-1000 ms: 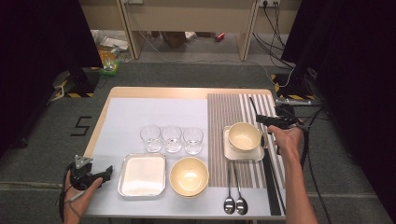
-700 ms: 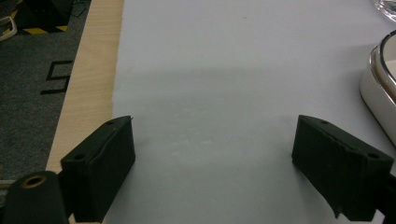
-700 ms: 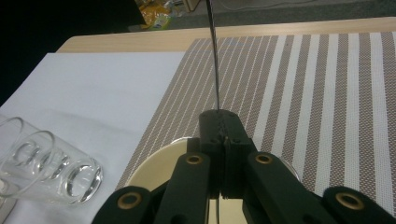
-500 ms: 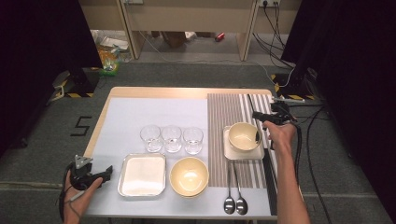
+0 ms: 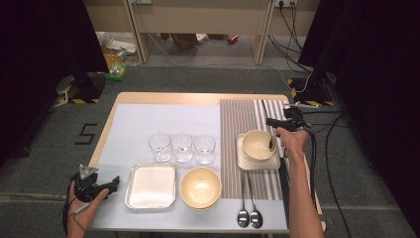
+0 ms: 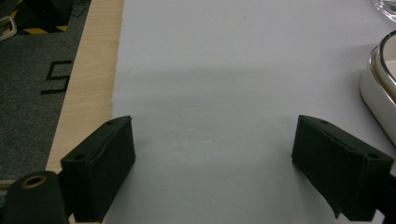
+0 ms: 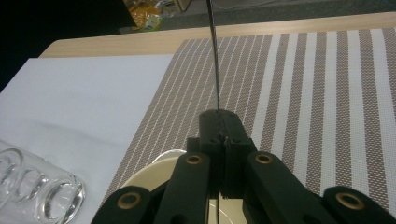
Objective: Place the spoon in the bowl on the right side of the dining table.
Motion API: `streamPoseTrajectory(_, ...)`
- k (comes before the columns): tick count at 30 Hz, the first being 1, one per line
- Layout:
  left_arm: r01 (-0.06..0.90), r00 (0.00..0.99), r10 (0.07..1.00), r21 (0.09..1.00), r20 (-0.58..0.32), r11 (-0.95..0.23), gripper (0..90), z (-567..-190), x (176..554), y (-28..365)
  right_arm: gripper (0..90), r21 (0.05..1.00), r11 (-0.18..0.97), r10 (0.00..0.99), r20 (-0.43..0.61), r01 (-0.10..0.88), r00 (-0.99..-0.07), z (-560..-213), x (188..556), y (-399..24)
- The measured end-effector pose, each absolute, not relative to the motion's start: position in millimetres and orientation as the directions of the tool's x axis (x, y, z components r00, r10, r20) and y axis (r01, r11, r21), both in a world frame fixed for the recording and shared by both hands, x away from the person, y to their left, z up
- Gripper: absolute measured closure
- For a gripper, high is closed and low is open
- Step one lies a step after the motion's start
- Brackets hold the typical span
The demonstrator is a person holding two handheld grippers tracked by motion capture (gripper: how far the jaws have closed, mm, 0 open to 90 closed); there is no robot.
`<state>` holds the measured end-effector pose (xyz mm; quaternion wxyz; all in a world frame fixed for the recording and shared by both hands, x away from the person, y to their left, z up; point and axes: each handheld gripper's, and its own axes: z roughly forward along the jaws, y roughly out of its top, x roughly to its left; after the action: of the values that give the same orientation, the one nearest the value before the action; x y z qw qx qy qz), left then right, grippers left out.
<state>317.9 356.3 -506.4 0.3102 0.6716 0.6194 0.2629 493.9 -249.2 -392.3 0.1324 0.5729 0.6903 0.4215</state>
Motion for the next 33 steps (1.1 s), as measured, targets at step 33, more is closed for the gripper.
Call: streamPoseTrajectory(33,0.668,0.095,0.995,0.743,-0.031,-0.041,12.1,-506.5,317.8,356.3,89.5,0.719,0.083,0.935,0.183,0.69,-0.303,-413.8,497.4,-239.8)
